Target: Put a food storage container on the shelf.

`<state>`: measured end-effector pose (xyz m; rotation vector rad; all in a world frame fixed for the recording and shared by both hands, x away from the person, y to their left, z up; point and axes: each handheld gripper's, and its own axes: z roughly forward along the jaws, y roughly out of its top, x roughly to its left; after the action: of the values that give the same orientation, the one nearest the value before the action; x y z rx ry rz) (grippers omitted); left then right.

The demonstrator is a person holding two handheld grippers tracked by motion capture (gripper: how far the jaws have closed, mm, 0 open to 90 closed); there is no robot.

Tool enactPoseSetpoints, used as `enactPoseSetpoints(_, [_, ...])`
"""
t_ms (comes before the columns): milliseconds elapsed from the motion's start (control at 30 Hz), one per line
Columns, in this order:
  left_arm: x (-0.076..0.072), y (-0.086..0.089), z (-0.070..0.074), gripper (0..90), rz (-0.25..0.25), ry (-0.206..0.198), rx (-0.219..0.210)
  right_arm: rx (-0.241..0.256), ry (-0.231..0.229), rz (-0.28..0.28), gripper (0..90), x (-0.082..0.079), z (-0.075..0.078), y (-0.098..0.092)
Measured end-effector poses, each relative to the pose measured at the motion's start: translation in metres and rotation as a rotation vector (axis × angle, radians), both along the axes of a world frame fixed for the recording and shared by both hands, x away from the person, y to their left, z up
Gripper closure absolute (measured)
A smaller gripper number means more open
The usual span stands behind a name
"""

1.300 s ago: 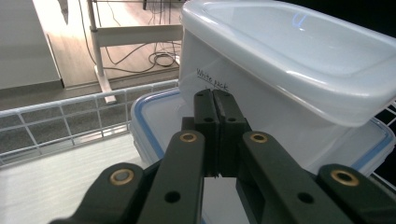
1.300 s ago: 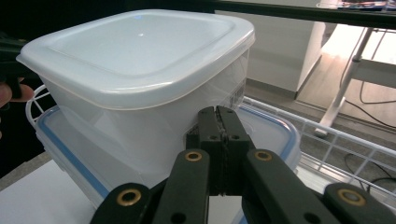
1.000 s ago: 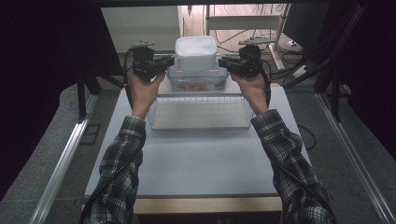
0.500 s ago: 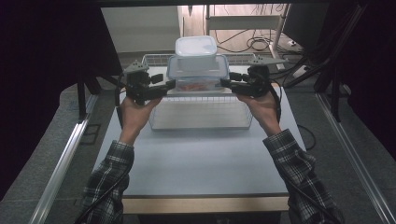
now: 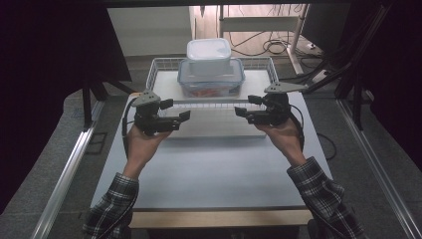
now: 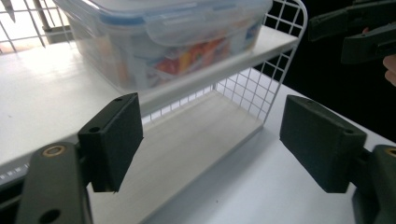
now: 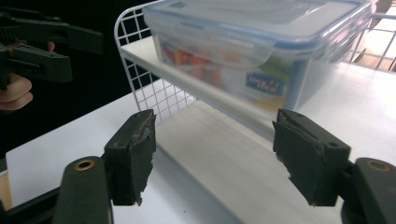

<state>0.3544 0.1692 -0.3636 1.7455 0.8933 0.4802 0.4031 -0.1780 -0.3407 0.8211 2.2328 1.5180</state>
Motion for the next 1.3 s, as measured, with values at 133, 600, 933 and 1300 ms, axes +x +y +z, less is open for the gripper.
enactPoseSetpoints(133, [-0.007, -0.003, -0.007, 18.1, -0.018, 0.001, 0.013, 0.001, 0.002, 0.009, 25.4, -0.006, -0.006, -0.002])
enactPoseSetpoints(600, [-0.025, -0.015, -0.043, 10.8, -0.064, 0.05, 0.008, -0.012, -0.003, 0.019, 14.6, -0.022, -0.031, -0.007])
enactPoseSetpoints(933, [-0.028, -0.022, -0.064, 5.1, -0.076, 0.061, 0.062, -0.065, 0.038, 0.014, 6.1, -0.028, -0.05, -0.004])
enactPoseSetpoints(1300, [-0.041, -0.02, -0.078, 2.5, -0.079, 0.071, 0.066, -0.071, 0.058, 0.033, 2.7, -0.04, -0.067, -0.013])
